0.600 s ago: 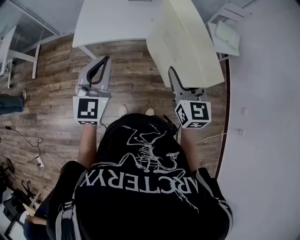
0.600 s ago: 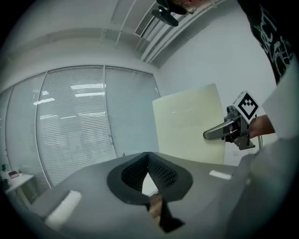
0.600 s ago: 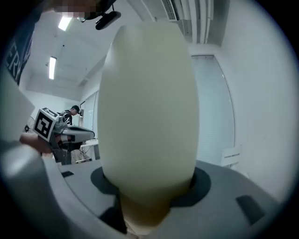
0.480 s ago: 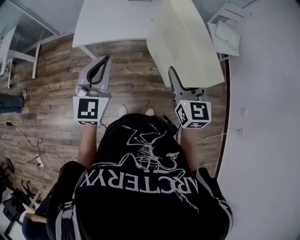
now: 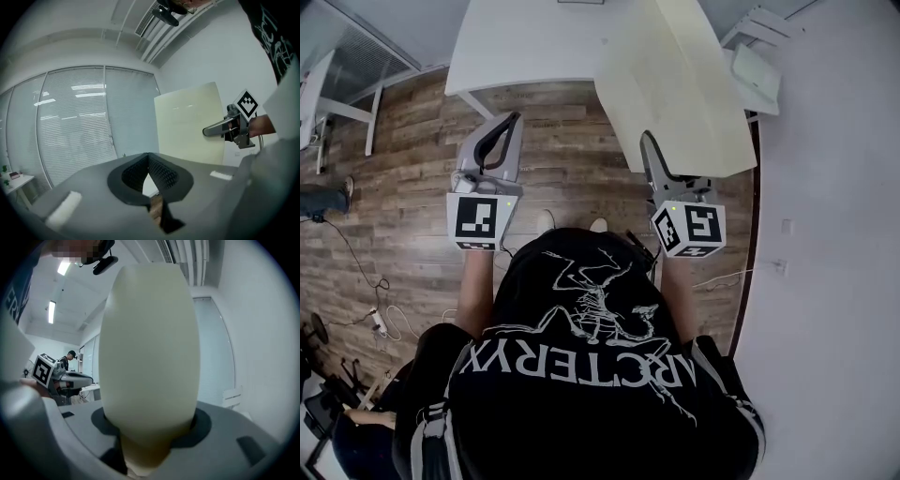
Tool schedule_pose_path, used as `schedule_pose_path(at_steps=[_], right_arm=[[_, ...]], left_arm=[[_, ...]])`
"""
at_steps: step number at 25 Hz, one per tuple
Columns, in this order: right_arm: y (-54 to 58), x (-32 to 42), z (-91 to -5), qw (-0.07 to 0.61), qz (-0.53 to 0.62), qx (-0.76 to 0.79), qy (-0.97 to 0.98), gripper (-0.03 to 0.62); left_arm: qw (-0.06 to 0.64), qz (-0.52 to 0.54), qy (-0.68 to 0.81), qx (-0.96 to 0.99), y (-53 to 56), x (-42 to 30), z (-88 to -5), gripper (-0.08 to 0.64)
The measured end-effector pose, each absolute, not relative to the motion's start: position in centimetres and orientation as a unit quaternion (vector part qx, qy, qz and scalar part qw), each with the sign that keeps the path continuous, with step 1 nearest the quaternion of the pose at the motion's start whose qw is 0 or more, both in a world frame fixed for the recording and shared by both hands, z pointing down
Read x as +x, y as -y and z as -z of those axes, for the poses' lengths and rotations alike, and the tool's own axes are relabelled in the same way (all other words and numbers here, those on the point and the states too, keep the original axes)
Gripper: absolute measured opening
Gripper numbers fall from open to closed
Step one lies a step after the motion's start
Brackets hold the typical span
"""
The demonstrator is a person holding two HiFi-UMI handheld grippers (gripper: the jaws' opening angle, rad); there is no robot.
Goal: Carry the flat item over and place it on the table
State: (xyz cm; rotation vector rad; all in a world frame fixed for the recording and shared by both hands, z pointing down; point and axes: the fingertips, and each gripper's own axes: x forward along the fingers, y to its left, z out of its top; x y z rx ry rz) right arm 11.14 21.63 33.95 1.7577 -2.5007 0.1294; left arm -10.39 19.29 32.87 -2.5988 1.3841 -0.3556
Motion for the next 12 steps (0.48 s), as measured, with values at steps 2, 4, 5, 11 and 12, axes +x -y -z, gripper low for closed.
schedule_pose_path(at_steps=[2,4,5,11,12], right_arm=[[-21.5,11.7,-34.2,0.046,-0.043,0.575,0.816,0.261],[-21.3,12.2,-34.6,0.047,-0.047,0.575,0.815,0.261],[-21.2,12.5,-34.7,0.048,-0.048,0.575,0.816,0.261],[-20.4,13.8,-35.3,0.053,-0.052,0.557,0.827,0.261],[-20.3,14.1,-35.5,0.054,-0.052,0.552,0.83,0.261]], left_arm=[[0.088,0.121,-0.465,-0.872,-19.3,-9.9,-33.0,0.011],[0.089,0.124,-0.466,-0.872,-19.2,-9.3,-33.1,0.011],[0.089,0.125,-0.466,-0.871,-19.1,-9.0,-33.2,0.011],[0.087,0.131,-0.48,-0.863,-18.4,-7.4,-33.5,0.011],[0.085,0.131,-0.485,-0.861,-18.3,-7.1,-33.6,0.011]])
